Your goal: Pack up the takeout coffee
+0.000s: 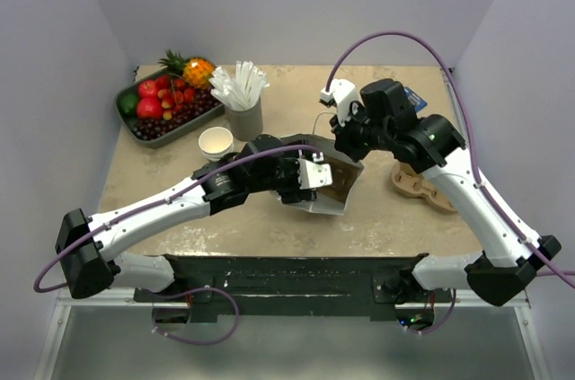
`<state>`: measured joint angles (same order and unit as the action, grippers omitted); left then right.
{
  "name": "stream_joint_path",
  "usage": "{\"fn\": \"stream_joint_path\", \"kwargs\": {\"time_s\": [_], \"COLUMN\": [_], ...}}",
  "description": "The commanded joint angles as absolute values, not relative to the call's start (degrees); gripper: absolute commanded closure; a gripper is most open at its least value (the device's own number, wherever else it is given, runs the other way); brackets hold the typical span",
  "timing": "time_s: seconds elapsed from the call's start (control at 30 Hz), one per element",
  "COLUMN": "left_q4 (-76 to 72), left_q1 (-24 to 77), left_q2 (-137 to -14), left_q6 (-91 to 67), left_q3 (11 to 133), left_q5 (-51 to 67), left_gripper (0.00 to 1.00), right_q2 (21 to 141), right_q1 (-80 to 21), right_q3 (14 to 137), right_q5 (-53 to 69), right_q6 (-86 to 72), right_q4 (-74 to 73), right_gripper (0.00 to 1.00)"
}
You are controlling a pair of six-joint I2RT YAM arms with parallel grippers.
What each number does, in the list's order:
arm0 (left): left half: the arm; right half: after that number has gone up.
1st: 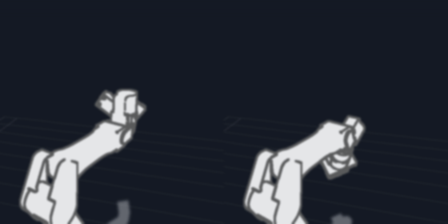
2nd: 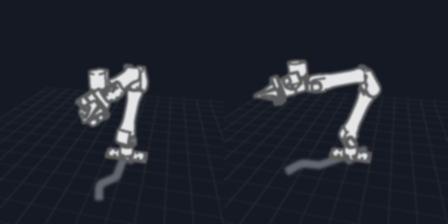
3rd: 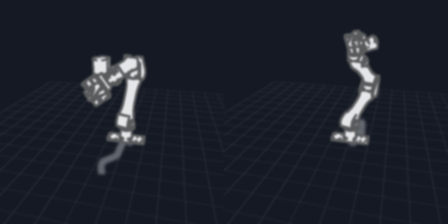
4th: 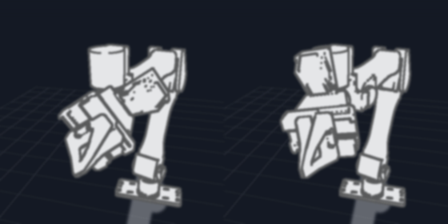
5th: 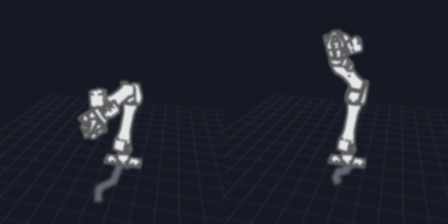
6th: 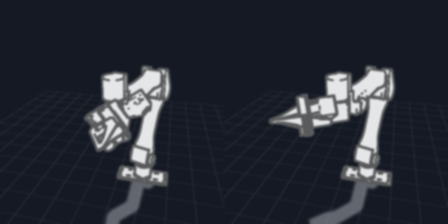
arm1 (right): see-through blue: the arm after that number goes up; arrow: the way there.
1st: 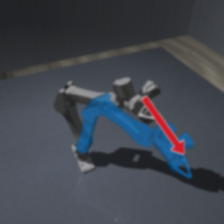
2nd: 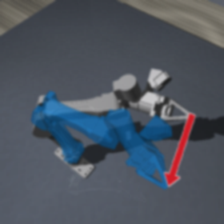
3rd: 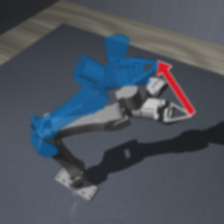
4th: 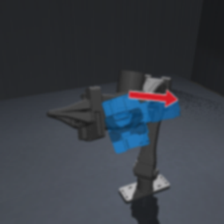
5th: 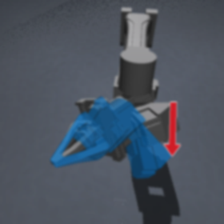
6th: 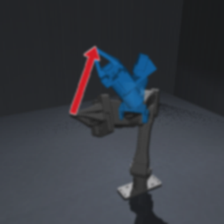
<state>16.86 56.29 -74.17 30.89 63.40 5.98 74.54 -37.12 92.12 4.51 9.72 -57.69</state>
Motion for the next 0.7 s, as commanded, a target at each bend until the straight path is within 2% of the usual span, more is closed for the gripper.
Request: {"fn": "stream_joint_path", "kwargs": {"time_s": [0.0, 0.23, 0.37, 0.5, 0.67], "left_q4": [16.0, 13.1, 16.6, 19.9, 22.0], "left_q1": [56.5, 56.5, 56.5, 56.4, 55.8], "left_q2": [-74.9, -79.4, -81.6, -80.6, -75.3], "left_q6": [32.2, 33.5, 27.1, 18.7, 19.2], "left_q3": [63.9, 69.6, 74.3, 75.7, 74.0], "left_q5": [0.9, 0.6, 1.4, 3.5, 0.9], "left_gripper": [1.0, 1.0, 1.0, 1.0, 1.0], "right_q2": [70.1, 70.6, 71.2, 71.5, 71.2], "right_q1": [-37.3, -37.4, -37.3, -37.2, -36.9], "right_q3": [88.2, 85.5, 85.6, 85.5, 84.8], "right_q5": [8.2, 9.9, 8.2, 5.2, 2.8], "right_q6": [7.4, 6.4, 5.0, 4.6, 4.7], "right_q4": [-51.9, -51.9, -51.3, -51.2, -51.2], "right_gripper": [1.0, 1.0, 1.0, 1.0, 1.0]}}
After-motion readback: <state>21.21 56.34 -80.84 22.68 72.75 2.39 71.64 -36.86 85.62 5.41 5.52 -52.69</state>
